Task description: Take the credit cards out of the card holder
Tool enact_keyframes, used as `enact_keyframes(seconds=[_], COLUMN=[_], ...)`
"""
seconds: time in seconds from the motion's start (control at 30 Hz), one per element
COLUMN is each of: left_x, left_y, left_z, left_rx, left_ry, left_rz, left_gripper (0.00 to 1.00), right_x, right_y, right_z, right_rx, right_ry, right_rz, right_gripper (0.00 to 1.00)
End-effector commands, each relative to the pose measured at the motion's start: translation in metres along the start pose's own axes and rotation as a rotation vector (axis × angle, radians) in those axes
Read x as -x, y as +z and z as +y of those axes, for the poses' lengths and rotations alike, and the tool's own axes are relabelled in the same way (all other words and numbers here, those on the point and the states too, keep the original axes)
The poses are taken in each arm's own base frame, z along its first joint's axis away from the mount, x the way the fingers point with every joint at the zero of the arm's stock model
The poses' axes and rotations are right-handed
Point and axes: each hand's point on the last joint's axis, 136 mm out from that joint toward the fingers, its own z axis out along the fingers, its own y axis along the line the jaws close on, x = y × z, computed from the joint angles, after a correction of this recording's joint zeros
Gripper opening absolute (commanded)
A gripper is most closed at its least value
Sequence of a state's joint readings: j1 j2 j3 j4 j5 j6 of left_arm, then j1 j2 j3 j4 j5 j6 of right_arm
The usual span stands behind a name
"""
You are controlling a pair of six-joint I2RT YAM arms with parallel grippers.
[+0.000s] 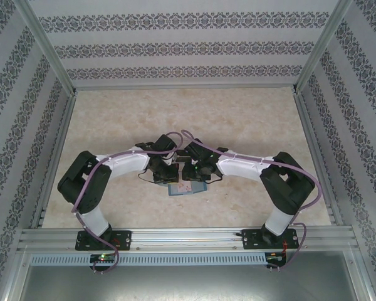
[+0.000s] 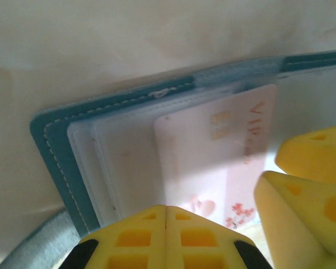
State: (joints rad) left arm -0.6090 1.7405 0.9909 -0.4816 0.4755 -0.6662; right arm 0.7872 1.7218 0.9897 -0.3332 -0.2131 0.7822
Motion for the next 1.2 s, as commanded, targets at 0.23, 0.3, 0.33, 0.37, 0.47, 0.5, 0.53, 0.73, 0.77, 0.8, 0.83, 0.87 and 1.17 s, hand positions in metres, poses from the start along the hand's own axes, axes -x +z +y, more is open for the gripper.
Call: enact_keyframes(seconds=[0.23,0.3,0.33,0.37,0.47,0.5,0.53,0.73,0.77,0.8,0.83,0.87,1.17], left_x=[-0.007,-0.009,-0.009,-0.01,-0.01,-0.01,-0.01,-0.009,-0.01,-0.01,-0.01,-0.009,-0.01], left_y=[0.009,0.01,0.01,0.01,0.011,0.011,0.011,0.01,0.011,0.011,0.011,0.01,0.007], left_z=[0.015,0.017,0.017,0.018,0.019,0.018,0.018,0.018,0.019,0.018,0.019,0.019,0.022], left_rx=[0.084,0.089,0.088,0.089,0.09,0.09,0.091,0.092,0.093,0.093,0.093,0.095,0.118], left_ry=[0.002,0.001,0.0,-0.001,-0.001,-0.002,-0.003,-0.001,-0.002,-0.002,-0.002,-0.001,0.003], left_rz=[0.038,0.041,0.042,0.044,0.046,0.045,0.046,0.044,0.045,0.045,0.045,0.044,0.038], left_gripper=[0.03,0.03,0.03,0.03,0.03,0.03,0.03,0.02,0.02,0.02,0.02,0.02,0.02], right_x=[-0.011,-0.011,-0.011,-0.01,-0.009,-0.009,-0.008,-0.003,-0.003,-0.003,-0.003,-0.004,-0.004], right_y=[0.011,0.011,0.012,0.011,0.009,0.008,0.007,-0.002,-0.002,-0.002,-0.002,-0.002,-0.005], right_z=[-0.018,-0.014,-0.012,-0.009,-0.001,0.001,0.004,0.015,0.015,0.015,0.015,0.014,0.005], right_rx=[-0.005,0.029,0.05,0.078,0.148,0.172,0.195,0.295,0.299,0.302,0.303,0.304,0.285], right_ry=[0.038,0.043,0.048,0.055,0.075,0.084,0.093,0.119,0.121,0.122,0.127,0.129,0.14], right_rz=[0.049,0.054,0.054,0.052,0.047,0.046,0.044,0.023,0.023,0.024,0.024,0.026,0.008], right_gripper=[0.33,0.33,0.31,0.3,0.27,0.27,0.26,0.22,0.22,0.22,0.21,0.2,0.14])
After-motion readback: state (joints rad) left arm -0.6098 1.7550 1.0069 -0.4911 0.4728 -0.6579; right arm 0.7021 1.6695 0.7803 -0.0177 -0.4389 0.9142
